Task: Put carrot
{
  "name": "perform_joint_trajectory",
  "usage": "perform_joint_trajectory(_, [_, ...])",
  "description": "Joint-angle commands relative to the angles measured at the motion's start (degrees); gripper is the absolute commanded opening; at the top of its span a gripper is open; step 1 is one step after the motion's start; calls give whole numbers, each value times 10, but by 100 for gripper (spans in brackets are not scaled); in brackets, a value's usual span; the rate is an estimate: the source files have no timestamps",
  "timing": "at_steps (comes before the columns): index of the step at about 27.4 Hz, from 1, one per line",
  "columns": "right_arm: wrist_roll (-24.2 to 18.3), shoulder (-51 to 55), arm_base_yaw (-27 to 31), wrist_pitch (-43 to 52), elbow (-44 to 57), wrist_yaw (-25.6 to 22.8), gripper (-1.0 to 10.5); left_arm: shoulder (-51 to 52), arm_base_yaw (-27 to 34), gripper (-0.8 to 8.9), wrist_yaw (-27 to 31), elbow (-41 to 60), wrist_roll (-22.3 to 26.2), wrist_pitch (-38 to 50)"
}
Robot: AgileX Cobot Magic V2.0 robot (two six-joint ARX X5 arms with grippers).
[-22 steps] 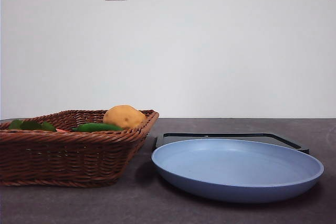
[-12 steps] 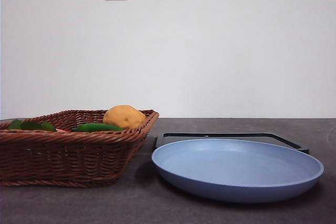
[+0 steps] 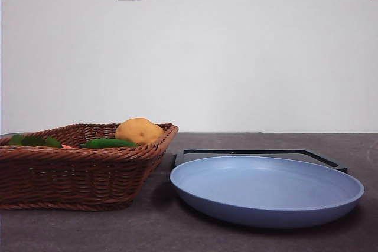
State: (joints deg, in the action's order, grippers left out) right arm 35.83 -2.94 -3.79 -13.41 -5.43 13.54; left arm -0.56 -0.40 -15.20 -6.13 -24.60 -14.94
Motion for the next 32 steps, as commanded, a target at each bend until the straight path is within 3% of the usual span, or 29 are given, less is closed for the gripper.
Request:
perform_joint_trajectory(1, [-1, -26, 0, -15, -56, 1, 3, -15, 1, 7, -2, -52, -9, -29])
perform_joint_trajectory(10, [-109, -173, 0, -123, -233, 1, 3, -181, 1, 7, -93, -182, 27, -72])
perform_joint_trajectory(17, [-189, -295, 0, -229, -334, 8, 3, -336, -7, 7, -140, -282, 111, -141])
perform_joint_trajectory(23, [-232, -401, 0, -285, -358, 76, 4, -459, -39, 6, -138, -369, 187, -243])
perform_joint_trajectory(29, [-256, -535, 0, -285, -358, 90, 80, -516, -81, 16, -155, -391, 188, -233])
perform_joint_trajectory(32, [-256, -606, -10, -275, -358, 90, 196, -516, -93, 188, -153, -391, 186, -213])
